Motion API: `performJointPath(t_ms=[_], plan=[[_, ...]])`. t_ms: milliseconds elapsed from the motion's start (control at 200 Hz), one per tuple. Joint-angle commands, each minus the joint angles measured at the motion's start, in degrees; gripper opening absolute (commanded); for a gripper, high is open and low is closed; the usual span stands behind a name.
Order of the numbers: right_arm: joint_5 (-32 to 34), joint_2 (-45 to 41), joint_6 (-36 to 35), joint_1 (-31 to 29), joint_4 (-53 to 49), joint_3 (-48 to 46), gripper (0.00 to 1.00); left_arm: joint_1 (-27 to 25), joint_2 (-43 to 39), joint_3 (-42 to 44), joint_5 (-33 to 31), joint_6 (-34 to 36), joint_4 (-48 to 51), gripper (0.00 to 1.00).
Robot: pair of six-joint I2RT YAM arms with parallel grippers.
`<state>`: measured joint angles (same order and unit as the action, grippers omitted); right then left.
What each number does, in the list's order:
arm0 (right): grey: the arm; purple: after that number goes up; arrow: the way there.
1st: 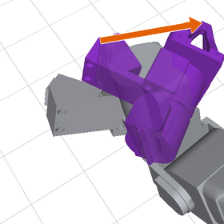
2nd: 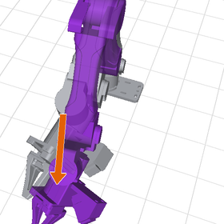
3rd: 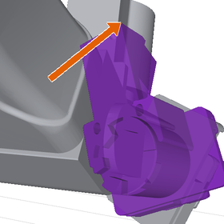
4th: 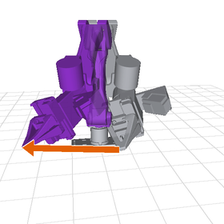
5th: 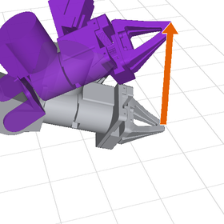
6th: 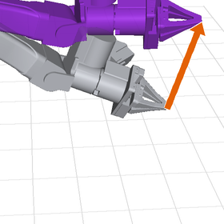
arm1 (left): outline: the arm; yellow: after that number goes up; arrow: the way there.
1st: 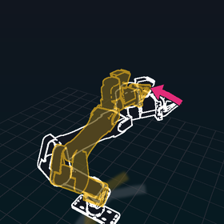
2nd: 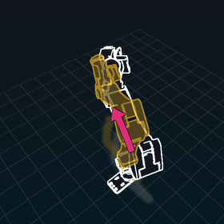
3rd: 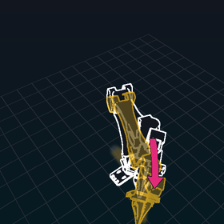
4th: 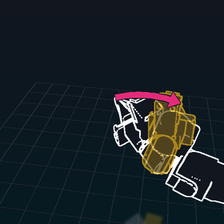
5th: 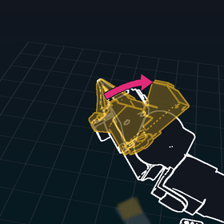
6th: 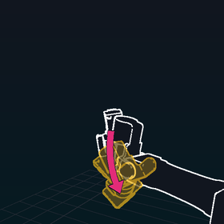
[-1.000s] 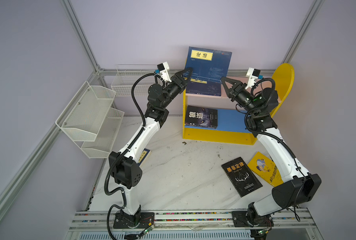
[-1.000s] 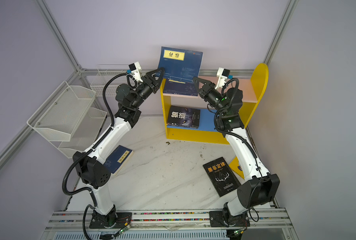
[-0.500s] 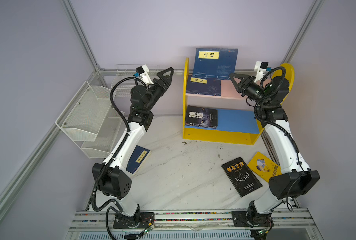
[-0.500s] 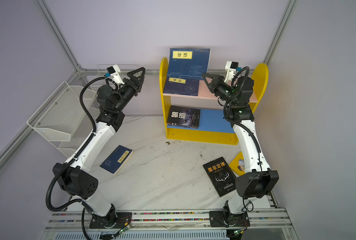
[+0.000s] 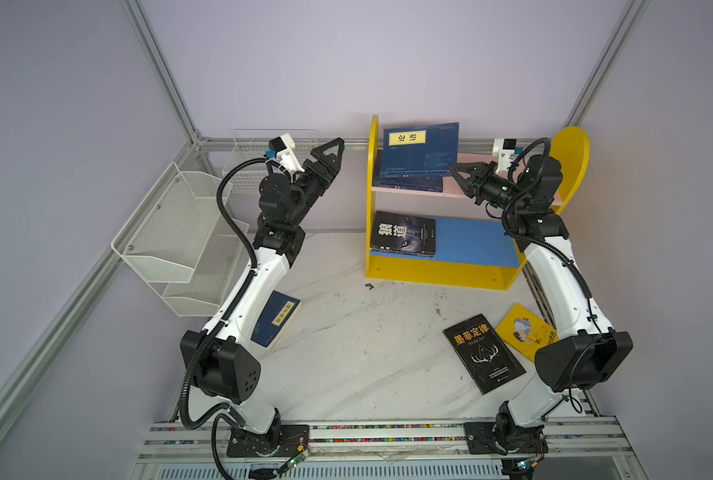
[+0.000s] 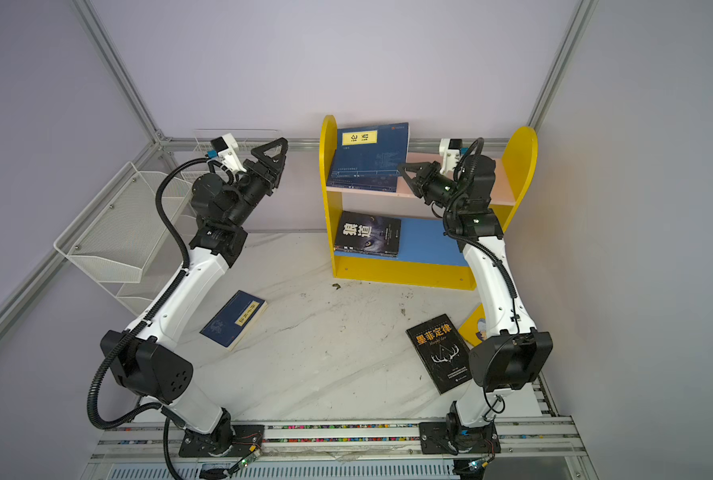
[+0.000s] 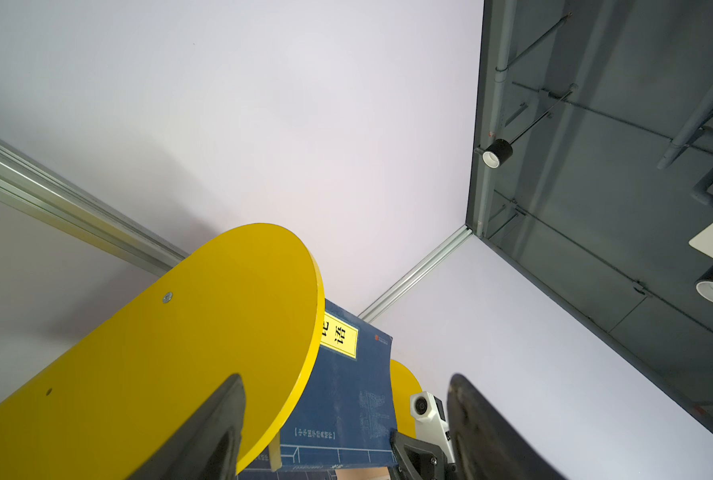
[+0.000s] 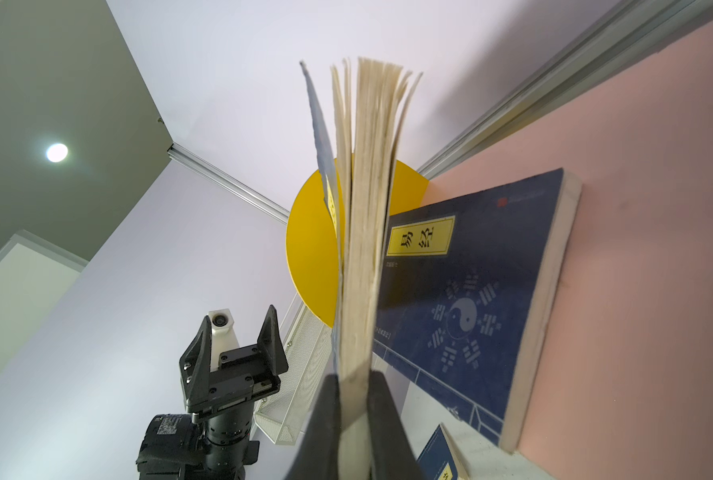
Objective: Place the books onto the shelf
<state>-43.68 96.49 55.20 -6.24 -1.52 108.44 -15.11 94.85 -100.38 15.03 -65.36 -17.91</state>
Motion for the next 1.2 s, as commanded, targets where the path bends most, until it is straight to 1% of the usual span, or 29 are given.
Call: performJointPath(t_ms=[0,225,365,525,840,1195], plan=[[0.06,1.99,0.29,-1.35,2.54,2.73,0.09,0.24,-0.88,2.37,0.44,-0.38,-2.55,0.75],[2.1,3.31,-0.58,-1.93,1.53,4.28,0.09,0.26,-1.77,3.61,-0.08,0.01,-2.41,0.76],[1.32,4.39,-0.18,-2.1,1.11,5.02,0.09,0.31,-1.95,3.79,-0.15,-0.12,-2.32,0.76],[0.4,4.67,-1.43,-2.49,-1.02,6.13,0.09,0.43,-1.9,3.92,-0.09,-0.12,-2.23,0.76],[0.11,1.8,1.56,-2.5,1.44,3.58,0.09,0.52,-1.44,4.11,0.41,-1.08,-2.83,0.76],[-0.01,0.2,0.07,-2.54,-1.96,3.51,0.09,0.61,-0.75,4.25,0.87,-2.64,-3.64,0.77]])
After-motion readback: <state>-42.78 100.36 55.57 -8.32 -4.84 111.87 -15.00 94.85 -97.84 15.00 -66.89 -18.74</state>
